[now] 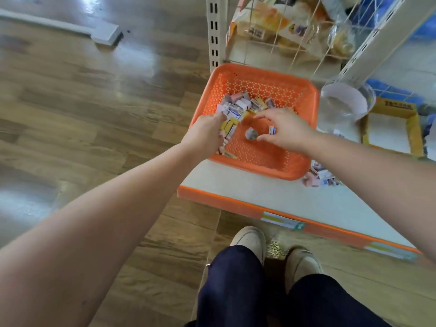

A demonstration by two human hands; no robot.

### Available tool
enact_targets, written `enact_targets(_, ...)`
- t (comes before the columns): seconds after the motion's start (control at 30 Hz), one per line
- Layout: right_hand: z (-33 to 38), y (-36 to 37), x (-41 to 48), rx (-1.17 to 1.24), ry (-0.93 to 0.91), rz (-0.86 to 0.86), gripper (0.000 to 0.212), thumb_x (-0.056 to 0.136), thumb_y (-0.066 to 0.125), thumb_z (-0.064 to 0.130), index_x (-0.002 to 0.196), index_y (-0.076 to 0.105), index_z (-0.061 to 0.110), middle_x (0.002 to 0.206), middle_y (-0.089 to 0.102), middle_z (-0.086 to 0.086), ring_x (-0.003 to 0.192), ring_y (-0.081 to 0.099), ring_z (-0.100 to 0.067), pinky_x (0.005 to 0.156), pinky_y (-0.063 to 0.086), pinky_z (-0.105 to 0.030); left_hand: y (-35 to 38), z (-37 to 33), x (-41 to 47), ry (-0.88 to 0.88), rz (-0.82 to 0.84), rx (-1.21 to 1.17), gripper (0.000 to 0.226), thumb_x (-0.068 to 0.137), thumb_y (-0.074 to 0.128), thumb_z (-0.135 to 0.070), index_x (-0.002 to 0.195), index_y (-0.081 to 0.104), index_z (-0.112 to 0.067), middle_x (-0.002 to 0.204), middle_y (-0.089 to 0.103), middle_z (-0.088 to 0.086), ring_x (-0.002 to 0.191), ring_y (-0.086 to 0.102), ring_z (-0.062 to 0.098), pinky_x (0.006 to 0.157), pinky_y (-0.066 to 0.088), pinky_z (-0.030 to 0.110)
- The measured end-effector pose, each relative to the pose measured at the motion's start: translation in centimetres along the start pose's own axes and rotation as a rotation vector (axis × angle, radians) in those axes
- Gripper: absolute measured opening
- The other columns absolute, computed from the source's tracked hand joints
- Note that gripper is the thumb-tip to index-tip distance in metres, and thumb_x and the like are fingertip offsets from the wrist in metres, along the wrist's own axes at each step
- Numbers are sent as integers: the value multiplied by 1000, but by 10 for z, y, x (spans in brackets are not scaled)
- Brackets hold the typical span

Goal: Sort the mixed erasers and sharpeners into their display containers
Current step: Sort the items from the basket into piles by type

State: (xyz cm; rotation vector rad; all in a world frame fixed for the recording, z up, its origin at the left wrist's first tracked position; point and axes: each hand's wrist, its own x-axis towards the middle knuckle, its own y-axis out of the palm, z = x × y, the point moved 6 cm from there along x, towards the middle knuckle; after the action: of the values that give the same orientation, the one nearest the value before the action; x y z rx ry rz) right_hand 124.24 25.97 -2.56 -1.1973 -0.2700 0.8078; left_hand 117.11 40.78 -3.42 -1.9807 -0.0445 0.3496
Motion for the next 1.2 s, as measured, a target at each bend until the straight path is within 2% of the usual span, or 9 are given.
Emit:
enact_targets(0.1,8,7,17,-3,-41,49,51,83,69,22,131,51,18,137,49,-5,127,43,-21,101,28,-24,5,-3,8,17,71,104,48,90,53,-5,136,46,-15,126,54,14,111,54,31,83,46,34)
enact_targets(0.23,16,28,33,42,-3,69,51,83,68,19,132,51,20,136,51,-3,123,46,-21,101,32,-27,15,-8,16,25,180,233,38,87,63,-25,117,54,-3,117,56,16,107,52,29,74,37,29)
enact_targets(0.4,24,60,27,178,24,70,51,82,64,11,131,52,17,129,58,-5,120,51,-22,92,32,-21,22,-8,29,44,212,265,49,82,69,-36,115,56,-2,116,59,15,108,53,30,83,38,31)
enact_targets(0.53,21,70,26,324,51,40,48,82,65,13,128,53,17,123,61,-3,115,53,-19,79,31,-13,20,0,34,24,261,269,45,88,64,-29,128,55,-9,125,56,12,114,52,29,90,41,33)
enact_targets(0.63,18,72,29,374,57,57,37,80,67,11,116,59,13,113,63,-3,106,56,-19,74,33,-15,18,4,36,18,271,250,40,91,57,-17,130,54,-13,129,55,10,115,52,29,92,44,33)
enact_targets(0.8,17,73,32,357,31,85,35,77,72,14,110,61,12,105,63,-2,92,54,-12,67,33,-17,16,3,38,17,309,223,35,86,66,-19,121,60,-17,123,56,5,105,54,23,75,41,26)
enact_targets(0.97,12,69,32,319,8,88,32,76,74,16,105,61,14,103,65,-1,97,58,-17,82,42,-26,16,-4,37,107,348,294,38,85,66,-16,122,59,-18,125,56,6,109,54,25,77,40,27)
enact_targets(1.07,13,66,32,297,1,88,28,75,76,19,99,61,16,97,63,1,97,59,-18,79,41,-26,18,-8,36,210,384,376,44,85,60,-7,126,58,-23,122,58,7,105,55,28,83,45,33)
enact_targets(1.2,18,63,32,265,-4,103,35,72,78,30,99,61,16,96,62,3,96,58,-16,82,42,-28,18,-11,36,277,366,479,36,86,56,-10,120,59,-20,114,60,10,103,54,29,88,48,41)
